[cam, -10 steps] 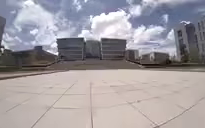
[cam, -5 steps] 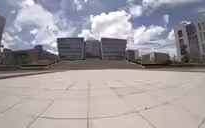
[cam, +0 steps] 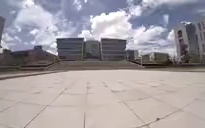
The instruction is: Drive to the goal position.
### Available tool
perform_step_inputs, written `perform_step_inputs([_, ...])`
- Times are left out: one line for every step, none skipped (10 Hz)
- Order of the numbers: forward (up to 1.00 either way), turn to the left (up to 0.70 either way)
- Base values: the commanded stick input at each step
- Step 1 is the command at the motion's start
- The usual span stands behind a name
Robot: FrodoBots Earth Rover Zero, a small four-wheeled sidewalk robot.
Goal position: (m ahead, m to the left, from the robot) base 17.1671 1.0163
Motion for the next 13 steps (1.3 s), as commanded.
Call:
perform_step_inputs([0.70, 0.00])
perform_step_inputs([0.70, 0.00])
perform_step_inputs([0.70, 0.00])
perform_step_inputs([0.70, 0.00])
perform_step_inputs([0.70, 0.00])
perform_step_inputs([0.70, 0.00])
perform_step_inputs([0.70, 0.00])
perform_step_inputs([0.70, 0.00])
perform_step_inputs([0.70, 0.00])
perform_step_inputs([0.70, 0.00])
perform_step_inputs([0.70, 0.00])
perform_step_inputs([0.70, 0.00])
perform_step_inputs([0.70, 0.00])
